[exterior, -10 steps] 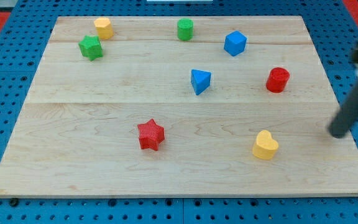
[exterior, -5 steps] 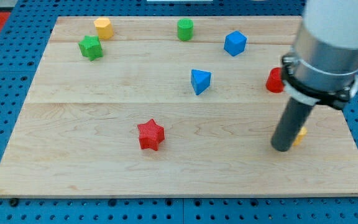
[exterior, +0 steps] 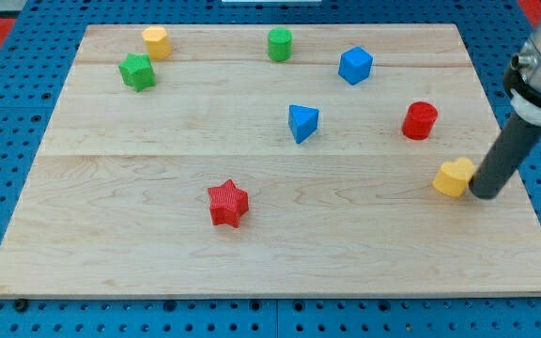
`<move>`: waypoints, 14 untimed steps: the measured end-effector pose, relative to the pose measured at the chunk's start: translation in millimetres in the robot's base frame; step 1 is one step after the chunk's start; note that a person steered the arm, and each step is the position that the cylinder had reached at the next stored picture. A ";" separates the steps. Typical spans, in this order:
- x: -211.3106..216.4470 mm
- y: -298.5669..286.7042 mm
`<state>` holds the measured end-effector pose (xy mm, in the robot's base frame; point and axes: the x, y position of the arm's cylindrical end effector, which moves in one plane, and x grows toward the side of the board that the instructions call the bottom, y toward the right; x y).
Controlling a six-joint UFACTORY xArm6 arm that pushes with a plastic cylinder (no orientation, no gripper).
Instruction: Move the yellow heart towards the top right of the board
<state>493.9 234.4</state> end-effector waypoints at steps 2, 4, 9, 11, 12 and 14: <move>-23.6 -47.6; -17.8 -112.4; -87.8 -162.4; -101.7 -143.3; -129.1 -125.6; -140.1 -70.9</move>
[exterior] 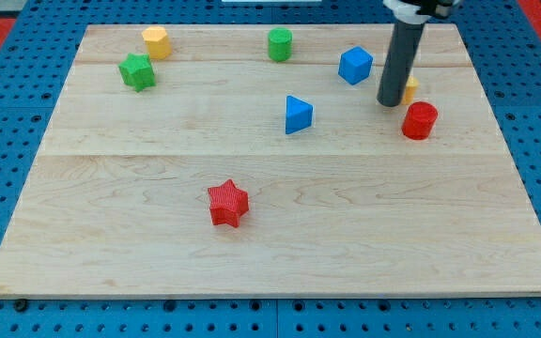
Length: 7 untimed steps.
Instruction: Move the yellow heart towards the top right of the board
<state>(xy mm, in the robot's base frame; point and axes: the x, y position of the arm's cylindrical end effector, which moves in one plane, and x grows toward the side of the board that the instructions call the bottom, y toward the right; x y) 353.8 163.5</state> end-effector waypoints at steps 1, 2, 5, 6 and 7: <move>-10.6 19.6; -29.5 43.6; -83.0 81.5; -106.1 81.4; -117.9 82.3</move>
<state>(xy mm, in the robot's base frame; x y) 235.9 245.8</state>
